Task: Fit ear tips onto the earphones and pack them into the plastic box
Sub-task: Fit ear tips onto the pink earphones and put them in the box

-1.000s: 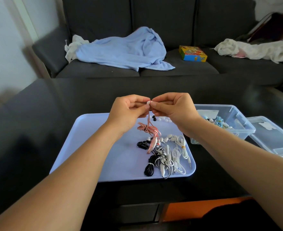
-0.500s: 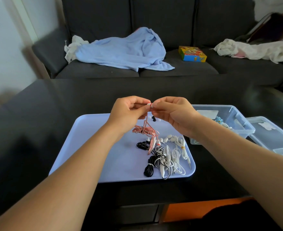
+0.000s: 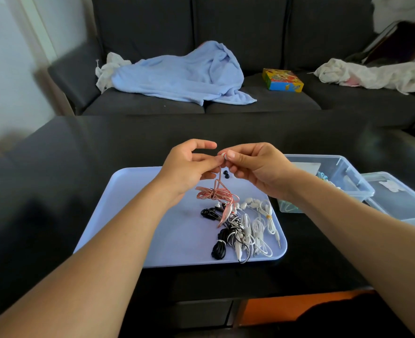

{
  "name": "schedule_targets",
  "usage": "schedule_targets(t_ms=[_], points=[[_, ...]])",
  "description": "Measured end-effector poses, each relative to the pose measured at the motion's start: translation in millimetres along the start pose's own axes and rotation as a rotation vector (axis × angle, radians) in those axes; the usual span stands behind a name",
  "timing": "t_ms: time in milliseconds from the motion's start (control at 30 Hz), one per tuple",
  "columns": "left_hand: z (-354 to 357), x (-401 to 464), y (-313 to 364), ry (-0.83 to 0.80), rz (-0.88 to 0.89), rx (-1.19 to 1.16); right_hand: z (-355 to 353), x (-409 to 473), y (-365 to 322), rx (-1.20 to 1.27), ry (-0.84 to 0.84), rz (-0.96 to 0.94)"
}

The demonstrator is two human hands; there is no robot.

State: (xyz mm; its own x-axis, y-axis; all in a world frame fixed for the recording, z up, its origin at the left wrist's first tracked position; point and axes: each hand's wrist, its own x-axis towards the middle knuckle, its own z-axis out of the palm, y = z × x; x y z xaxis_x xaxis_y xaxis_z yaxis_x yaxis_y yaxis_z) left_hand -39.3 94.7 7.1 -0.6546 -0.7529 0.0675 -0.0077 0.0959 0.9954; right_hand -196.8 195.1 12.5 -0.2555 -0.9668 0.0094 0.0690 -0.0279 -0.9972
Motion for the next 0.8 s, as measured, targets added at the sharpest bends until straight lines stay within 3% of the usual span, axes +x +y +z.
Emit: schedule_targets(t_ms=[333,633,800], points=[[-3,2,-3,0.035,0.004,-0.008,13,6,4,-0.188,0.135,-0.104],[-1,3,-9,0.088,0.178,0.244,23,2,4,0.042,0.280,0.000],[4,1,-5,0.140,0.080,0.172,22,2,4,-0.062,0.330,-0.038]])
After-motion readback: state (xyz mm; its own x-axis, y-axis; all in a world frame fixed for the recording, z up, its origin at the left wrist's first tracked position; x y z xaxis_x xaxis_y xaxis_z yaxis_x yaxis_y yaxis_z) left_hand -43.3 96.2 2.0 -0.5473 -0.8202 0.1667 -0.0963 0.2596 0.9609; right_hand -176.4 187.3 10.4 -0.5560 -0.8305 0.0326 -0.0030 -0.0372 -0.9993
